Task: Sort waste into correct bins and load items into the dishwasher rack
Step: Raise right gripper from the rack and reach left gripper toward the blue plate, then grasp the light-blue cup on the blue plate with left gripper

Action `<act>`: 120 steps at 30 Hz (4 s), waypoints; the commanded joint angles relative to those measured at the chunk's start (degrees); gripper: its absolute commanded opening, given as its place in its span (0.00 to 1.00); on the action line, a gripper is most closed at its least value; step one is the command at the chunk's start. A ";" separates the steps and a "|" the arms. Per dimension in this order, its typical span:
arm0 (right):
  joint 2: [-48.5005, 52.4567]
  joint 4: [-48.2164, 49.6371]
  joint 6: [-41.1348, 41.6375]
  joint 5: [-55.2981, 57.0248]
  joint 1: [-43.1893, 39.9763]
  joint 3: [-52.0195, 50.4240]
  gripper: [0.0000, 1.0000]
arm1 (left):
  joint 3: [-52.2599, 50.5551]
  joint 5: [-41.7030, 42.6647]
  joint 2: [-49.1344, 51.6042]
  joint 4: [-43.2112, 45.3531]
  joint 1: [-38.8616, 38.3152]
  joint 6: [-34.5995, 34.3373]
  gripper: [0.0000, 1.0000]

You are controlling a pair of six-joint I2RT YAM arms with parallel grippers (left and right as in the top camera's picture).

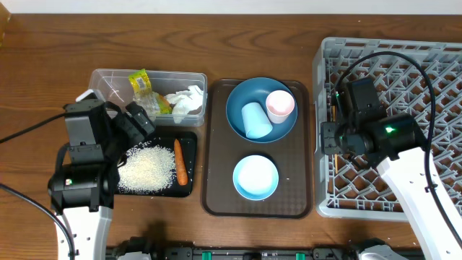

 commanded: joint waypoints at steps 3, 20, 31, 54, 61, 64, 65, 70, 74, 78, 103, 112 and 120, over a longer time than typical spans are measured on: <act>0.22 0.28 -2.80 -1.90 -2.73 1.07 0.53 | 1.29 11.19 0.09 0.22 -0.90 4.70 0.88; 0.22 -3.02 -2.36 -8.04 -16.24 1.07 0.61 | 1.29 -9.60 11.80 7.85 -36.22 5.20 0.68; 0.24 -3.15 -2.38 -8.00 -16.46 1.05 0.63 | 1.29 -17.44 26.97 16.00 -46.36 19.30 0.70; 0.24 -2.93 -2.38 -7.80 -16.44 1.05 0.66 | 1.27 -18.01 43.95 29.35 -50.18 23.34 0.69; 0.24 -2.95 -2.38 -7.82 -16.44 1.05 0.66 | 1.27 -23.45 45.64 32.13 -50.18 23.63 0.57; 0.24 -2.97 -2.38 -7.82 -16.44 1.05 0.66 | 1.27 -23.47 45.64 32.28 -50.18 23.76 0.47; 0.24 -2.97 -2.38 -7.82 -16.44 1.05 0.66 | 1.27 -23.50 45.64 32.26 -50.18 23.76 0.43; 0.24 -3.15 -2.38 -7.82 -16.44 1.05 0.66 | 1.27 -23.50 45.62 32.28 -50.18 23.76 0.22; 0.26 -3.15 -2.38 -7.82 -16.44 1.03 0.66 | 1.27 -23.50 45.62 32.26 -50.14 23.76 0.10; 0.24 -3.15 -2.38 -7.80 -16.44 1.03 0.66 | 1.27 -23.52 45.13 32.24 -50.14 23.76 0.08; 0.26 -3.34 -2.38 -7.87 -16.39 1.01 0.66 | 1.29 3.63 32.85 18.51 -39.08 14.03 0.06; 0.26 -3.32 -2.38 -7.87 -16.39 1.01 0.66 | 1.29 32.39 32.85 18.21 -27.61 9.44 0.06; 0.24 -3.80 -12.81 -19.32 -16.39 1.01 0.69 | 1.29 60.72 32.85 18.25 -17.97 7.72 0.06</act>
